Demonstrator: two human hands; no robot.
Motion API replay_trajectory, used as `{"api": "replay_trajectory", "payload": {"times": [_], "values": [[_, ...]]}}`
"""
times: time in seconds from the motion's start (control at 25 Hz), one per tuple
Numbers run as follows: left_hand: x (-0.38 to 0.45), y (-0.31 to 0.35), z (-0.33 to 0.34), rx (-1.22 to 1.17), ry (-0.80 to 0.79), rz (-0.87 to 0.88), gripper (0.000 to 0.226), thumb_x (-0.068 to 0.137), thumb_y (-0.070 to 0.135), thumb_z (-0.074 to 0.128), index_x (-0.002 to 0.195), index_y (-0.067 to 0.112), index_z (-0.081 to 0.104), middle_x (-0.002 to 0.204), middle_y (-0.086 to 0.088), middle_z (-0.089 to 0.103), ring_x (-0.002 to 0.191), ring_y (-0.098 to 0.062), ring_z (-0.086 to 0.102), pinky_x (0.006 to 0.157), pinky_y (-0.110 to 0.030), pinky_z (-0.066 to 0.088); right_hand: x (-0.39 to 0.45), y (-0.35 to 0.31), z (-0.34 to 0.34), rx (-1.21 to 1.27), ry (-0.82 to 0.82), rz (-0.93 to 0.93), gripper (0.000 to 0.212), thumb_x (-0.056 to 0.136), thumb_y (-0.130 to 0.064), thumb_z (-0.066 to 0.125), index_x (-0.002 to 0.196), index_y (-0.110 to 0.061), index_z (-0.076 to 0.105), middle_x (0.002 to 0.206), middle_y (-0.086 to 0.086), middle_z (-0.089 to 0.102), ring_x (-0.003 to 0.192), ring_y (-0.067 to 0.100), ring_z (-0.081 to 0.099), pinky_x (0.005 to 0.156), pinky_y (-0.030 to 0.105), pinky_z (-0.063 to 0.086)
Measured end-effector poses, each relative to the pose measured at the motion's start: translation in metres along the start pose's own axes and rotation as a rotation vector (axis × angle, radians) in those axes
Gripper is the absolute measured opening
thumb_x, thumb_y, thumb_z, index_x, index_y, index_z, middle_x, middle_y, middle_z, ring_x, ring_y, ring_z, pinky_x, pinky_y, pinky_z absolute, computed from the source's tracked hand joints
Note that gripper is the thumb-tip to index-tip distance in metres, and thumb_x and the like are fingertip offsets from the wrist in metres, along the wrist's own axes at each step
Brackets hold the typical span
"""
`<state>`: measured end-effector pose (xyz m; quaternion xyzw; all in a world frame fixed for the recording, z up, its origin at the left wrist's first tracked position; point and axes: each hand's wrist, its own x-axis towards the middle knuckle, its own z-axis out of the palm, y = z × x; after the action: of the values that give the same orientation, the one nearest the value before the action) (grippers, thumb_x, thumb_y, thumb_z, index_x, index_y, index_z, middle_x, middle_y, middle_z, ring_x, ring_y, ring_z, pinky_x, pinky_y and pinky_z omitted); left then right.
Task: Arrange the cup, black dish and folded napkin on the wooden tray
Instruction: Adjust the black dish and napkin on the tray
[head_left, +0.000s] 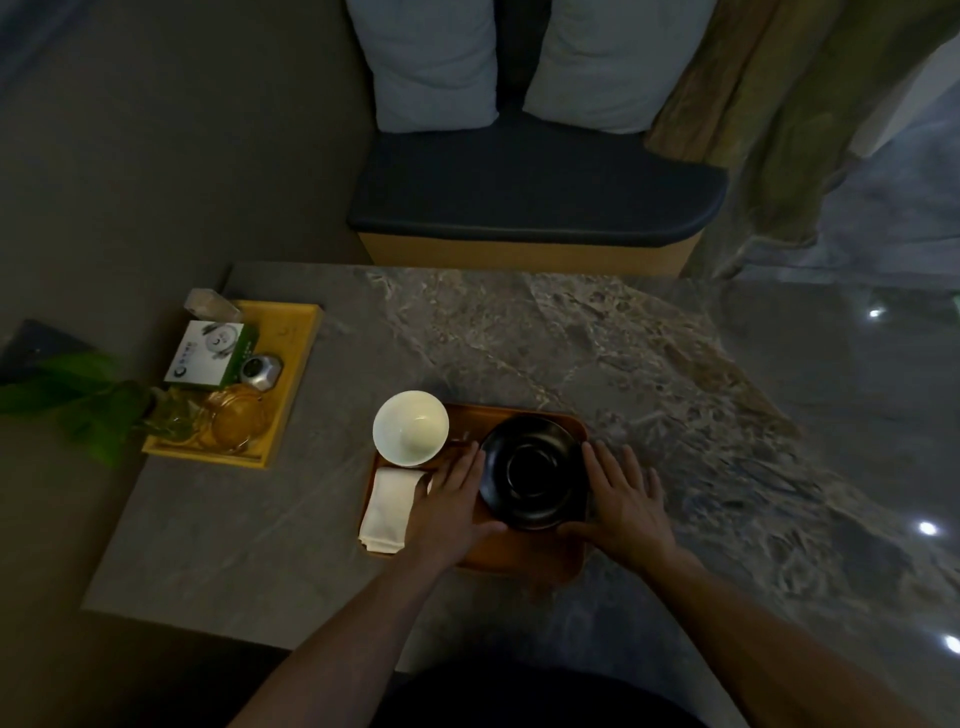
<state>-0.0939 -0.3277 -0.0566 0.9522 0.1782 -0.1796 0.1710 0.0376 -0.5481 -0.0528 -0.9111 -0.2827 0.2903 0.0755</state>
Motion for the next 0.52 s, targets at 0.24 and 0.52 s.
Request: {"api": "replay_trajectory", "payload": {"times": [0.24, 0.52], "values": [[0.0017, -0.0049, 0.0006, 0.043, 0.015, 0.054, 0.103, 0.079, 0.076, 0.048, 0.154, 0.03, -0.005, 0.164, 0.01, -0.01, 0.151, -0.013, -0.001, 0.119, -0.042, 0.012, 0.0009, -0.0025, -0.0006, -0.009, 0.009, -0.017, 0.118, 0.066, -0.087, 0.046, 0.15, -0.03, -0.013, 0.163, -0.003, -0.007, 0.147, 0.029, -0.015, 0.117, 0.059, 0.0], [-0.0057, -0.007, 0.0021, 0.049, 0.016, 0.066, 0.096, 0.083, 0.074, 0.044, 0.154, 0.03, -0.001, 0.164, 0.011, -0.005, 0.151, -0.012, 0.0, 0.118, -0.041, 0.013, -0.0072, -0.004, 0.0051, 0.016, 0.037, 0.011, 0.115, 0.066, -0.087, 0.048, 0.149, -0.037, -0.015, 0.163, -0.005, -0.005, 0.147, 0.03, -0.015, 0.117, 0.058, 0.003]]}}
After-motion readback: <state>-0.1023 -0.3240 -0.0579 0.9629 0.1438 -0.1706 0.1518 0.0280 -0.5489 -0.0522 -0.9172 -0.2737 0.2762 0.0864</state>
